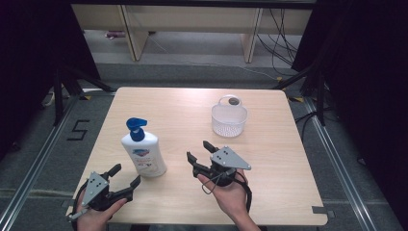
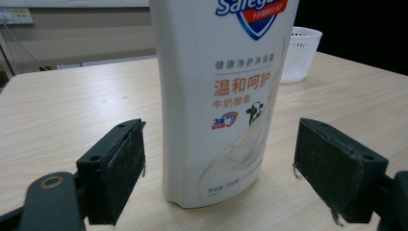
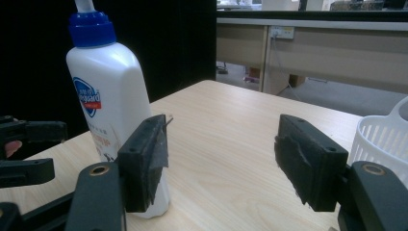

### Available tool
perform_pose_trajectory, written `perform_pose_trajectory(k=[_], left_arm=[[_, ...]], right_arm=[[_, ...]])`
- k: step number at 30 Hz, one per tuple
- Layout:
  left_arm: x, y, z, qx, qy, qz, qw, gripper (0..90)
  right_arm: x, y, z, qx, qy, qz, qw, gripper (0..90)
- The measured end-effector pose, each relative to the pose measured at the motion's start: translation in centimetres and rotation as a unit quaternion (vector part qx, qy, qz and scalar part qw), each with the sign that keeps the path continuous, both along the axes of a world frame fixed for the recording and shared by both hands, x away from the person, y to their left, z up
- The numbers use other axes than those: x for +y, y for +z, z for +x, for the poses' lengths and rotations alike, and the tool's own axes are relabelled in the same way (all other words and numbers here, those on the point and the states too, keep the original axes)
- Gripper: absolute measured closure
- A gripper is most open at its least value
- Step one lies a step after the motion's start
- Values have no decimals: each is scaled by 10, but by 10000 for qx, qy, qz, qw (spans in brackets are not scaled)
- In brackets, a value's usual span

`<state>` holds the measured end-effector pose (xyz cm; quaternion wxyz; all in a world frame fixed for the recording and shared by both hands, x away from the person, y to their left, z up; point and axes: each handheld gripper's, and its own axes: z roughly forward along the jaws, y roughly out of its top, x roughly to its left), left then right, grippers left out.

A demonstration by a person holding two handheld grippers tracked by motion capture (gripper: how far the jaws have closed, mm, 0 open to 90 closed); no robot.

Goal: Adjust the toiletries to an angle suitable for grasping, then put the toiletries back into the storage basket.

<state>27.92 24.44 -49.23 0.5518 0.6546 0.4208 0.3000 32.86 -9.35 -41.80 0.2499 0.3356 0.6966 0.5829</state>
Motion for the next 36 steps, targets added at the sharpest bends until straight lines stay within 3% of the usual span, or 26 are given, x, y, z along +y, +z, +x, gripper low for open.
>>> perform_pose_trajectory(k=[3,4,7,11,17,18,20,25,31,34,36], left_arm=[[1,0,-4,-10,25,5,10000,171],[0,0,-4,-2,31,5,10000,171],[0,-2,-4,-14,33,-58,10000,171],[0,-3,-6,44,55,-8,10000,171],[-5,-9,-3,130,55,-47,9999,171],[-7,-9,-2,128,16,-41,9999,171],[-9,-10,1,117,-43,-72,9999,171],[-11,-10,0,179,-106,-62,9998,171],[-15,-14,-2,146,-266,-55,9995,169],[-14,-14,-2,190,-222,14,9996,168],[-14,-14,-1,162,-230,-56,9996,168]], right_arm=[[5,-1,1,87,31,41,9999,361],[7,0,2,-14,36,-2,10000,361],[16,1,1,-16,96,28,9999,361],[35,7,2,-34,273,6,9996,359],[60,19,3,-95,312,-59,9994,353],[63,20,6,-199,323,-150,9992,353],[70,22,8,-153,325,-37,9993,350],[84,26,9,-238,257,-46,9994,346],[114,34,8,-293,404,-92,9987,331],[123,37,8,-317,381,-154,9987,319],[128,38,9,-310,406,-98,9986,314]])
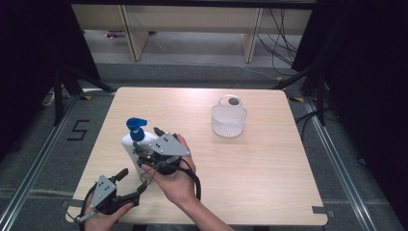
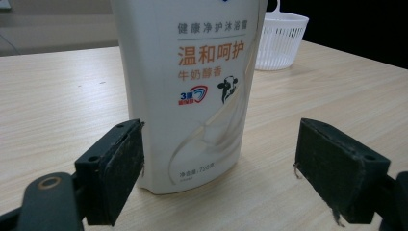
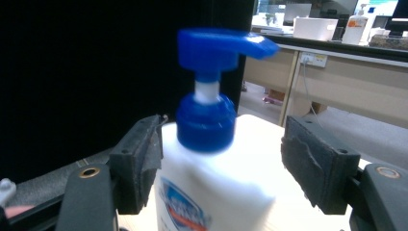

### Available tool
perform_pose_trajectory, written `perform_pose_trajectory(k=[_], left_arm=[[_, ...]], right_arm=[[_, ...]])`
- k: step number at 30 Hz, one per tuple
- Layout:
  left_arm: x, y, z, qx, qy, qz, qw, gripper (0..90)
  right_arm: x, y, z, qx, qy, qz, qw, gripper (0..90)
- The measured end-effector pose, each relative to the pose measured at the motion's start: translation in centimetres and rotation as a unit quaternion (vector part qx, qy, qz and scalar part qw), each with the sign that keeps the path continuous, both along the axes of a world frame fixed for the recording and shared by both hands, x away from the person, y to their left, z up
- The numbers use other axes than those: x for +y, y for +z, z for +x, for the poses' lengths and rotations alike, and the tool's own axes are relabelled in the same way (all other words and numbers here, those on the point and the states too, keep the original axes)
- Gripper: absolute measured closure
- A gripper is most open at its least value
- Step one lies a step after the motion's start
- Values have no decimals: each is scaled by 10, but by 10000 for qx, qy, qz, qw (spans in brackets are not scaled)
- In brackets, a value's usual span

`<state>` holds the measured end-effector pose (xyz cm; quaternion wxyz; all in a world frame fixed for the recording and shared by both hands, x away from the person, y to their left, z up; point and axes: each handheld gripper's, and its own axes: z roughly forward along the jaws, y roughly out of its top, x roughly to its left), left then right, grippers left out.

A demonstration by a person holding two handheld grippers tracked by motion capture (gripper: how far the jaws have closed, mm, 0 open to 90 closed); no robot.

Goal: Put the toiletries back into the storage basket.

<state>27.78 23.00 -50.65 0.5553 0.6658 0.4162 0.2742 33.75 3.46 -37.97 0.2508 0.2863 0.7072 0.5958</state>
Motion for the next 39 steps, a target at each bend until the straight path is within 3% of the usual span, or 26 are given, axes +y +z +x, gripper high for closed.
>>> perform_pose_trajectory(k=[16,21,25,27,28,30,31,35,36,37,39], left_arm=[[3,0,-2,124,90,-2,9999,166],[3,0,-2,103,76,1,9999,162],[4,-1,-1,42,32,-154,9999,162],[6,0,-2,51,46,-54,10000,163],[6,0,-2,30,31,-140,9999,163],[8,0,-2,20,42,-109,9999,163],[7,0,-2,7,44,-210,9998,163],[8,-1,-1,51,55,-99,9999,163],[7,-1,-2,54,29,-125,9999,163],[7,-1,-2,53,21,-135,9999,164],[7,-1,-2,48,25,-153,9999,165]], right_arm=[[29,8,6,-21,-132,-35,9999,298],[36,10,8,-27,-300,-43,9995,303],[46,13,8,-46,-401,-136,9991,312],[51,15,8,-42,-505,-108,9987,321],[54,18,9,-48,-498,-131,9987,330],[55,18,9,3,-589,-48,9983,343],[55,19,9,10,-590,-33,9983,347],[56,19,11,15,-614,44,9981,371],[57,19,10,105,-688,22,9976,383],[57,20,12,11,-709,-7,9975,392],[58,21,13,120,-700,101,9974,424]])
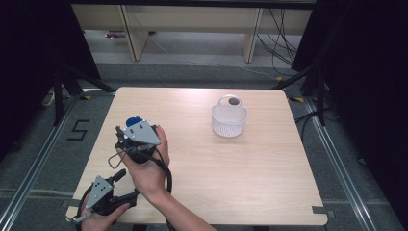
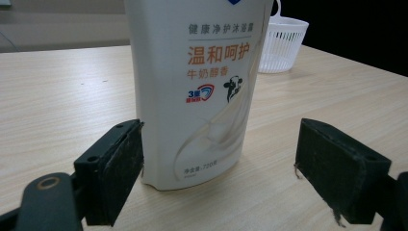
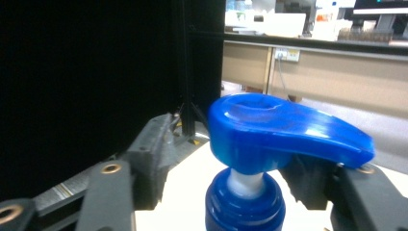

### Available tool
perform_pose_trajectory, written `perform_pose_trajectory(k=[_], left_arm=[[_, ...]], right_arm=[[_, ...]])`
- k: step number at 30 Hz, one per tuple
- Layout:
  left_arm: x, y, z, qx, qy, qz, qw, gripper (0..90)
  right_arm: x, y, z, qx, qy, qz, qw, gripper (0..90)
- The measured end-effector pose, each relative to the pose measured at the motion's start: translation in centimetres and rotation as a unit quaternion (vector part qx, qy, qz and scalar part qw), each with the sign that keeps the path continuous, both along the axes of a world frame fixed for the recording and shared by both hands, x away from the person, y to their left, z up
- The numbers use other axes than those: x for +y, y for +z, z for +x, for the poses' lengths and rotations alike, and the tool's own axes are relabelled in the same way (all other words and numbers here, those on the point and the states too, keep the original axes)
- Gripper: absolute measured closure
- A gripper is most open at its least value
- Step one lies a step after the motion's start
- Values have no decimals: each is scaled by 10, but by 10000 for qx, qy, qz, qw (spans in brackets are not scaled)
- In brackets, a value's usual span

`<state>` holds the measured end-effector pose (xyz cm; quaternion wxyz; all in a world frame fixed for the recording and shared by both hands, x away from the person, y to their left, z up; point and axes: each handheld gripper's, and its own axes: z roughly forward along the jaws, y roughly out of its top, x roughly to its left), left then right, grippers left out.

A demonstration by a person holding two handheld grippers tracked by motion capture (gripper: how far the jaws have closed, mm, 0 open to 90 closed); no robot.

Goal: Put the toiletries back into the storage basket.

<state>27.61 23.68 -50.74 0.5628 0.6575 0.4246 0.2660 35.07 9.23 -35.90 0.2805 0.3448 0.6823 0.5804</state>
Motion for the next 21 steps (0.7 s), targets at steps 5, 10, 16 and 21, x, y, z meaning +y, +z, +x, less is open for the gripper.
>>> perform_pose_trajectory(k=[5,10,16,21], left_arm=[[1,1,-1,89,26,76,9999,166],[2,1,-2,92,-3,36,10000,173],[2,-1,-1,132,-38,95,9999,178],[2,-2,0,173,-78,-20,9998,188]], right_arm=[[0,0,2,130,-148,88,9998,477],[2,-1,1,145,-324,231,9991,527],[1,-1,1,52,-323,187,9993,597],[-6,-1,3,149,-197,259,9994,600]])
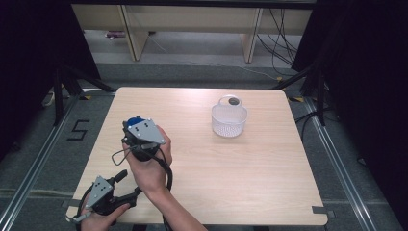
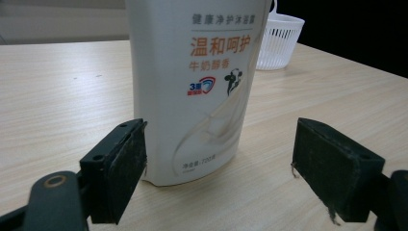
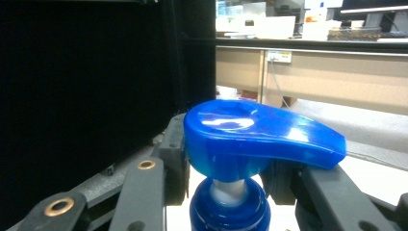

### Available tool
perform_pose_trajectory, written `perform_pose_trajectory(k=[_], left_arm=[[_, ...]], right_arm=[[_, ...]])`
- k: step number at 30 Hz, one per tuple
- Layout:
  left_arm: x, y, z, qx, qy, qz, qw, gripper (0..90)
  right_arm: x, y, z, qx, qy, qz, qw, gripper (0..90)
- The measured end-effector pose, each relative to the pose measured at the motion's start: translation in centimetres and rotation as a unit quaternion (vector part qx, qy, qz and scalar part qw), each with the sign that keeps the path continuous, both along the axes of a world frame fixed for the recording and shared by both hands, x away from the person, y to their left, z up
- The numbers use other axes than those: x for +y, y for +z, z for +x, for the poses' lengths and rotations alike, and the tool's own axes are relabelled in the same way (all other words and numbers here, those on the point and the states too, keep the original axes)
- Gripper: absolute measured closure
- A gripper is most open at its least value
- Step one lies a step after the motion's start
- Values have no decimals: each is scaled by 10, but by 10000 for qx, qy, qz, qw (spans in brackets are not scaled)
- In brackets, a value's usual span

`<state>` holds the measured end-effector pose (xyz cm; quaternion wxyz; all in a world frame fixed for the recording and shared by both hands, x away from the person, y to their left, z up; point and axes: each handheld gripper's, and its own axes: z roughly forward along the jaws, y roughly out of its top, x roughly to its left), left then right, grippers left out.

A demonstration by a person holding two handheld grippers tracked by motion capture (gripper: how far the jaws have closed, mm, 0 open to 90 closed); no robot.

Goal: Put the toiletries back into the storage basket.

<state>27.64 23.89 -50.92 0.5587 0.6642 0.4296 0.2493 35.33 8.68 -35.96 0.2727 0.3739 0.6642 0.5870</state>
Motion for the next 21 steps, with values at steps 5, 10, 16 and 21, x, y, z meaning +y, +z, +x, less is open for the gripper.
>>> perform_pose_trajectory(k=[5,10,16,21], left_arm=[[1,0,0,-2,11,-76,10000,192],[1,-2,3,6,6,-184,9998,196],[1,-1,2,-65,10,-8,10000,194],[-1,-2,0,11,17,67,10000,194]], right_arm=[[-2,0,1,-16,103,-7,9999,602],[-5,4,2,68,278,-10,9996,601],[-18,16,2,-189,249,36,9995,602],[-31,32,-3,-213,73,155,9996,602]])
